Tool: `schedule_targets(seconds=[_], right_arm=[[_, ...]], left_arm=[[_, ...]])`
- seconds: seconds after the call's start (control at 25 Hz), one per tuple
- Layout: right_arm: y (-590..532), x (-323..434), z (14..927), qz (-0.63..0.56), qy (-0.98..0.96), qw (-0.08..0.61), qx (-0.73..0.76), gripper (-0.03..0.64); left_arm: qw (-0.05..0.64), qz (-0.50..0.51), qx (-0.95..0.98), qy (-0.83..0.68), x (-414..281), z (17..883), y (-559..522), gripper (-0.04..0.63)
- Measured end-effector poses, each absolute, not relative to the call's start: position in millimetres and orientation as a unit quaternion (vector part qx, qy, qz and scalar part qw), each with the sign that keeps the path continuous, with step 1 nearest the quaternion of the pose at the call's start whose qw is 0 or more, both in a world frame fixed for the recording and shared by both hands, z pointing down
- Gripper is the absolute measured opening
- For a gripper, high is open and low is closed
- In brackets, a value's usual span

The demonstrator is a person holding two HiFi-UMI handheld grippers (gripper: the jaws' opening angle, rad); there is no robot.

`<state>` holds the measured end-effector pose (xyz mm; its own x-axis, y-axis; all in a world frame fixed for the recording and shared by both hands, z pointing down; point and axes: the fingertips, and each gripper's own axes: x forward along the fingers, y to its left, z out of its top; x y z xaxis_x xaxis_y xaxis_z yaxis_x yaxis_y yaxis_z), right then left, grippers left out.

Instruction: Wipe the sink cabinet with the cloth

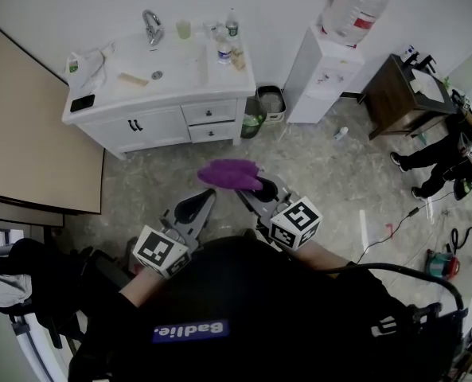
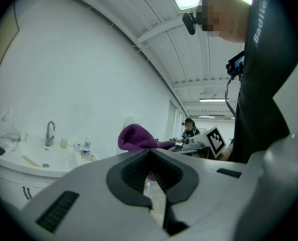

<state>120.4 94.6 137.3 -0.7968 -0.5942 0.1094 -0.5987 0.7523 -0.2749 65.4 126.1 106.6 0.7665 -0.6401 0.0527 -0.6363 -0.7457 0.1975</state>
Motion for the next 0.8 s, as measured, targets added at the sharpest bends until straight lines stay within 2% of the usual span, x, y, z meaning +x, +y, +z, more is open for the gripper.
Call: schedule_targets(seconds=[0.8], right_arm=[[105.7, 122.6, 139.2, 0.153, -0.933, 0.010, 0.324, 0.086]], left_arm=[[0.090, -0.017, 0.933, -0.349, 62.2, 104.5, 137.0, 0.005]])
